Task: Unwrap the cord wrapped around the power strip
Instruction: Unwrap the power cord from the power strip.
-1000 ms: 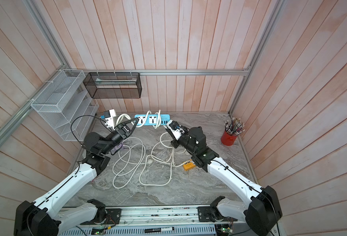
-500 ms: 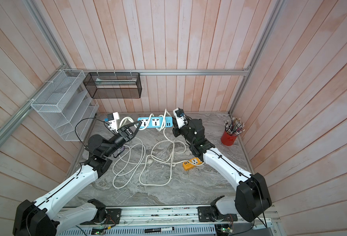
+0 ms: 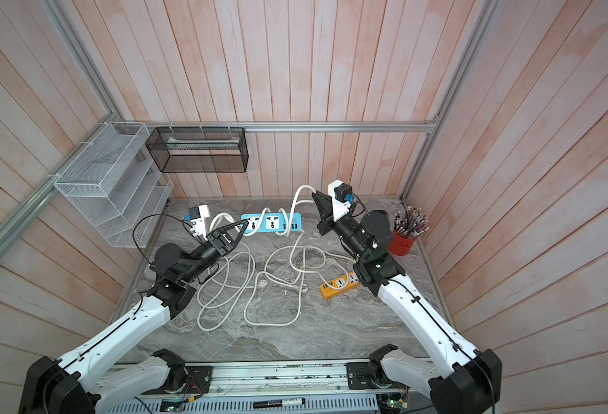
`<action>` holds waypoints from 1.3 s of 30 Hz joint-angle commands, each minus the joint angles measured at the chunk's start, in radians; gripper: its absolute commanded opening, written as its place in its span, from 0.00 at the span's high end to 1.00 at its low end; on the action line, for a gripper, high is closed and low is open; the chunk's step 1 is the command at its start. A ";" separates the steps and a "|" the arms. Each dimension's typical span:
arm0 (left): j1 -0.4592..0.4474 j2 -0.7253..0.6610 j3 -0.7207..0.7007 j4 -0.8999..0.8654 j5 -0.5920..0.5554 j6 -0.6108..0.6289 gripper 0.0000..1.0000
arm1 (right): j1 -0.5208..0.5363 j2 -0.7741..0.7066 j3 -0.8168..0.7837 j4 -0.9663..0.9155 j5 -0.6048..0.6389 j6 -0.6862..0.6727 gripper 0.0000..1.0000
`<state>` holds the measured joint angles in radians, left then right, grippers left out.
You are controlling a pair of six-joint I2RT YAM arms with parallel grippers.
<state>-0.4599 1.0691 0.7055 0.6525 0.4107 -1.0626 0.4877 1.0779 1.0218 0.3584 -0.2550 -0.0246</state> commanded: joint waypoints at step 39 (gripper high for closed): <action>0.077 -0.077 -0.005 0.062 0.048 -0.055 1.00 | -0.188 0.343 0.065 -0.176 -0.074 0.258 1.00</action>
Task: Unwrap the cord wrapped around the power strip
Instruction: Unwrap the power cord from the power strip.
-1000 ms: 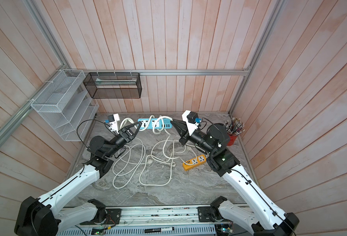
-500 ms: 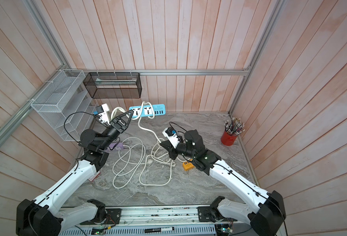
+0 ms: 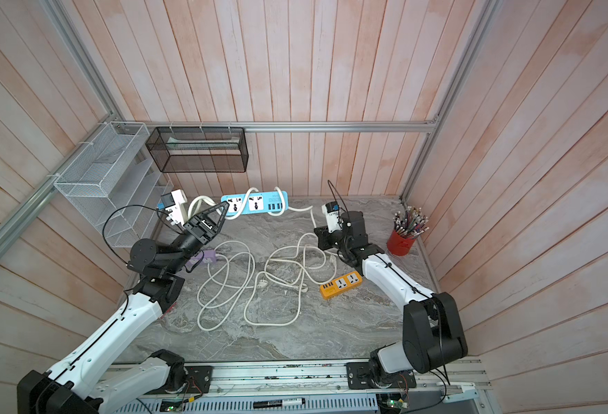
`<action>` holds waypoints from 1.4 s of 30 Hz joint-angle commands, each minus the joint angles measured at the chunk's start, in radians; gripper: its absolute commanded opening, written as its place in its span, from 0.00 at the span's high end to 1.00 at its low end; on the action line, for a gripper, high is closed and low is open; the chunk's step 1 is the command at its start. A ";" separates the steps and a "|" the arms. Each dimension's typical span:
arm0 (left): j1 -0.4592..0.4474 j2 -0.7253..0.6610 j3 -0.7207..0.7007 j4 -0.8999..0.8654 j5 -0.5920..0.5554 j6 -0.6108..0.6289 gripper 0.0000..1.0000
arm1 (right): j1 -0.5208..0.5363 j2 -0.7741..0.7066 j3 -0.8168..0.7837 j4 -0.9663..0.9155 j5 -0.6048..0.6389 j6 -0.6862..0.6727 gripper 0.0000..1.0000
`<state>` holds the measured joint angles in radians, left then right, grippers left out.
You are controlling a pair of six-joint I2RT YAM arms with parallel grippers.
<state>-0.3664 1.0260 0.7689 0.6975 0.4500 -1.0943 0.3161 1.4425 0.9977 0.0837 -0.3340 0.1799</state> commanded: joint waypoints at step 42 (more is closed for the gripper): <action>0.129 0.042 0.077 0.119 0.060 -0.019 1.00 | -0.042 0.117 0.125 -0.038 0.074 0.101 1.00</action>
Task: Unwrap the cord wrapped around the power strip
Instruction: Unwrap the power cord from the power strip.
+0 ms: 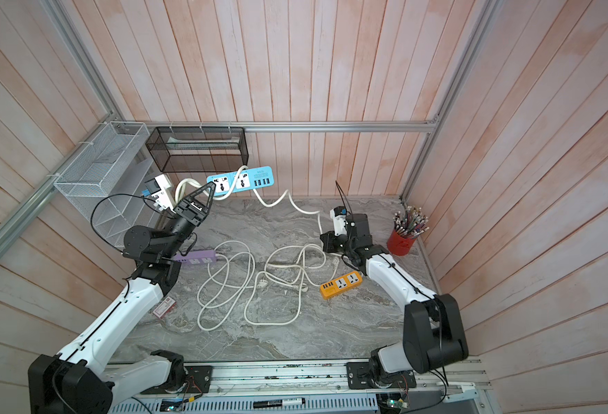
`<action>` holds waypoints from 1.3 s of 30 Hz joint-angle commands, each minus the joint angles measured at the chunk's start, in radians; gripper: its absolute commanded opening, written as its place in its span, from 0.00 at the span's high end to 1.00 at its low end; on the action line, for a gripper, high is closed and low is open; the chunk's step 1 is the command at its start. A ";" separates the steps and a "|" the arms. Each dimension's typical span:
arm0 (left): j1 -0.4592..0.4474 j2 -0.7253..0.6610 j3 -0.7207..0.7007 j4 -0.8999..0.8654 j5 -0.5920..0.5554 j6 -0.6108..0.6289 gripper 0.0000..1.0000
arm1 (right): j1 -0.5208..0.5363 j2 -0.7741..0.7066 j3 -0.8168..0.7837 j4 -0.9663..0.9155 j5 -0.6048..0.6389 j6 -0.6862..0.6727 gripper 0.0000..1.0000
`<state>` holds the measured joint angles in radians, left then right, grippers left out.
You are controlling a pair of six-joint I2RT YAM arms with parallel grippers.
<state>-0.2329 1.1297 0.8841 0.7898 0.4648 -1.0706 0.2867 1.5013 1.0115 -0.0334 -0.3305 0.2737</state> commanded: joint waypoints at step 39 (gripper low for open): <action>0.000 0.002 0.023 -0.256 0.148 0.011 1.00 | 0.392 -0.446 -0.060 -0.050 0.083 -0.472 0.03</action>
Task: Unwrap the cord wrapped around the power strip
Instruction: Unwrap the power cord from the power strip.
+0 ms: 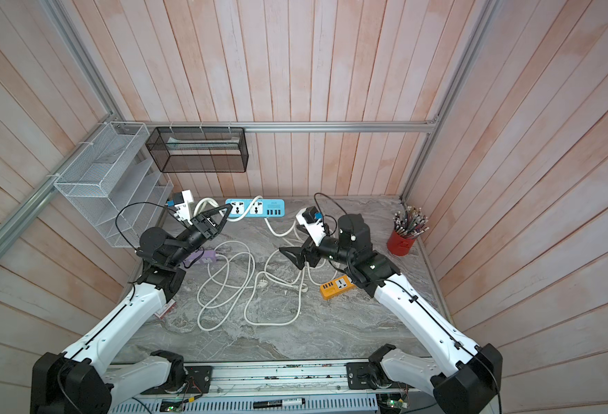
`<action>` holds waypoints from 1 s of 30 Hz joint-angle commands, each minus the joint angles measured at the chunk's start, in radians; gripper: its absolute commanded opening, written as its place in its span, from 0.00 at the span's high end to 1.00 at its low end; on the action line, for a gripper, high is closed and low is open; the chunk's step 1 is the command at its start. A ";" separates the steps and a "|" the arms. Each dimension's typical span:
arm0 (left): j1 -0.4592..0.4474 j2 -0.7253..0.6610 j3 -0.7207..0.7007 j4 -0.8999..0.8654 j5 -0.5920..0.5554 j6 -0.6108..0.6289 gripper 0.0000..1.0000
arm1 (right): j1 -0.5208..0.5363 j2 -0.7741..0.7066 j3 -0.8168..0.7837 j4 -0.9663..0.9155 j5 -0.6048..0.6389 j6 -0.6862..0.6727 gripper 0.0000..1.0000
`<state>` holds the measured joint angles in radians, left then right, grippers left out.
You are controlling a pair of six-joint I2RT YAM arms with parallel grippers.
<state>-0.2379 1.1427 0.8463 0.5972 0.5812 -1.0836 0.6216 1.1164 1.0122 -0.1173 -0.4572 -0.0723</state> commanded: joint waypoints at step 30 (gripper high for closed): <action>0.005 -0.057 0.069 -0.164 0.083 -0.011 1.00 | 0.156 0.154 -0.117 0.432 0.424 -0.464 0.45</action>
<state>-0.2363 1.1164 0.8993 0.3882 0.6510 -1.0866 0.7719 1.2488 0.8616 0.2943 -0.0059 -0.5201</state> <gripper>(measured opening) 0.294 0.607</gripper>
